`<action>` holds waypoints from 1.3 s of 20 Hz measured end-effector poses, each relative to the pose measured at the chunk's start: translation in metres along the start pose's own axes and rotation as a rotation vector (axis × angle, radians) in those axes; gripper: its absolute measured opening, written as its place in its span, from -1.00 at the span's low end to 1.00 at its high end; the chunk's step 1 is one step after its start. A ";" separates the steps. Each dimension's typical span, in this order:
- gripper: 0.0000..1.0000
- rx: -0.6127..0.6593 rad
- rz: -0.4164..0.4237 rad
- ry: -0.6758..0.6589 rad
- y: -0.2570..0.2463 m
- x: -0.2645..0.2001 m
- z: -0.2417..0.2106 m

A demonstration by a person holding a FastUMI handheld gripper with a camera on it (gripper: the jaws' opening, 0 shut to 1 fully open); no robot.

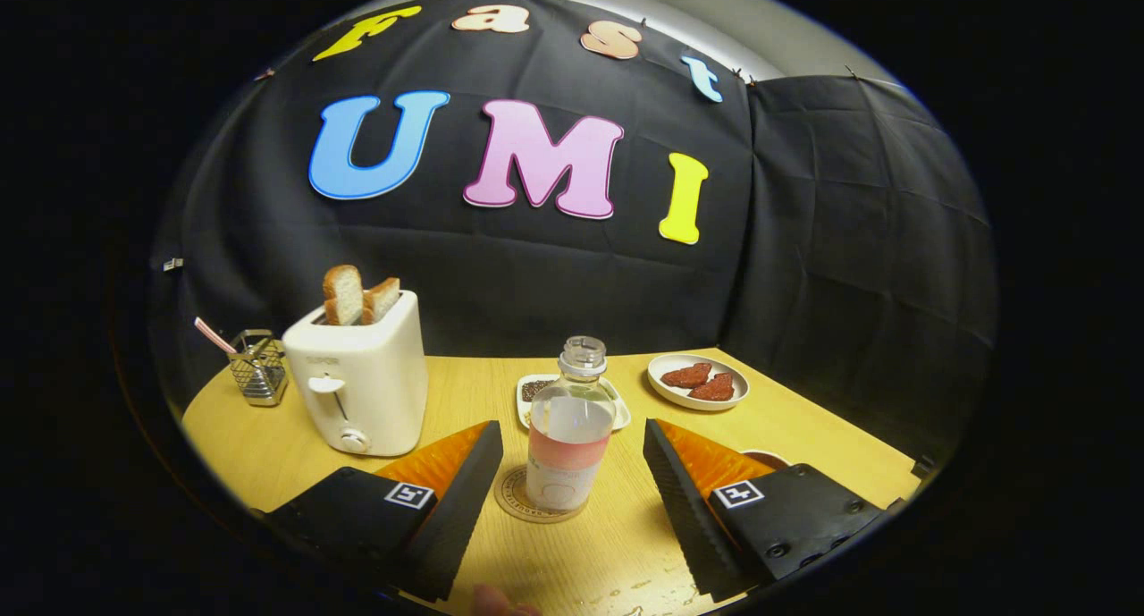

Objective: Take the bottle from table, then pour the juice into the cup, finally place the bottle on the coaster

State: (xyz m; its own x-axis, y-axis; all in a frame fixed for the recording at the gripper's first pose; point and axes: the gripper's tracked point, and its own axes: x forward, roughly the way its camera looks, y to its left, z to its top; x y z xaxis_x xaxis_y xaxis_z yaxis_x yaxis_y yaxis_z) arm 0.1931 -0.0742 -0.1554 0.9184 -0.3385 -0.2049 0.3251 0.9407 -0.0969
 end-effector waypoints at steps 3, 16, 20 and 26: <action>0.94 -0.011 0.034 -0.038 0.002 -0.032 0.021; 0.93 0.057 0.283 -0.149 -0.043 -0.174 0.134; 0.93 0.029 0.322 -0.184 -0.076 -0.196 0.158; 0.93 0.043 0.340 -0.184 -0.104 -0.206 0.166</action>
State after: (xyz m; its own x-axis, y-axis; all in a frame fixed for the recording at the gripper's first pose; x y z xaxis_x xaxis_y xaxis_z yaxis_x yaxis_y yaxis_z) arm 0.0077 -0.0983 0.0588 0.9992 -0.0012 -0.0402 0.0007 0.9999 -0.0120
